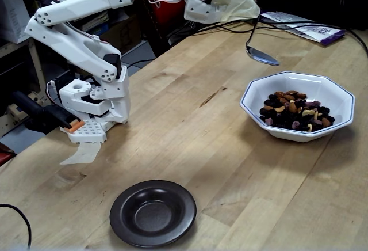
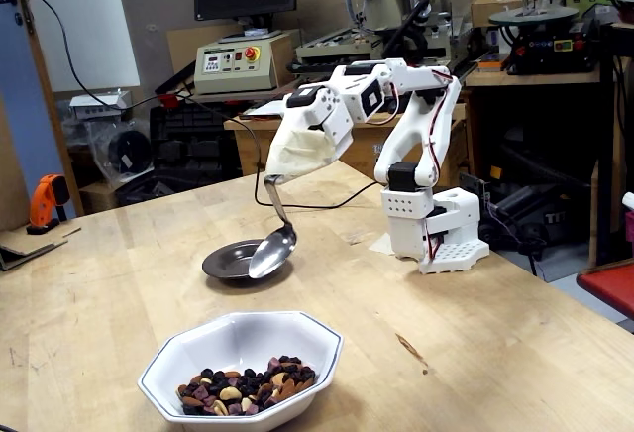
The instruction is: Use spoon to transfer food from the white bowl to brown plate
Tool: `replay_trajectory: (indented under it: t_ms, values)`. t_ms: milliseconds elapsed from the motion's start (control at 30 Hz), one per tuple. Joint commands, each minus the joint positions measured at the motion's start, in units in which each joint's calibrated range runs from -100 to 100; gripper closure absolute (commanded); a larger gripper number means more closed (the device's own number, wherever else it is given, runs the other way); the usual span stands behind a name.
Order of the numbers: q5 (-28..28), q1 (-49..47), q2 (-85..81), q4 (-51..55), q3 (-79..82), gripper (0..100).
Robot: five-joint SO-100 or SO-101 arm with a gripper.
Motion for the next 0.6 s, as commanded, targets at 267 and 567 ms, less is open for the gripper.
replay_trajectory:
  t_ms: [267, 567]
  values:
    - [0.1, 0.1, 12.0, -2.3, -3.9, 95]
    - [0.1, 0.1, 16.9, -1.8, -3.8, 95]
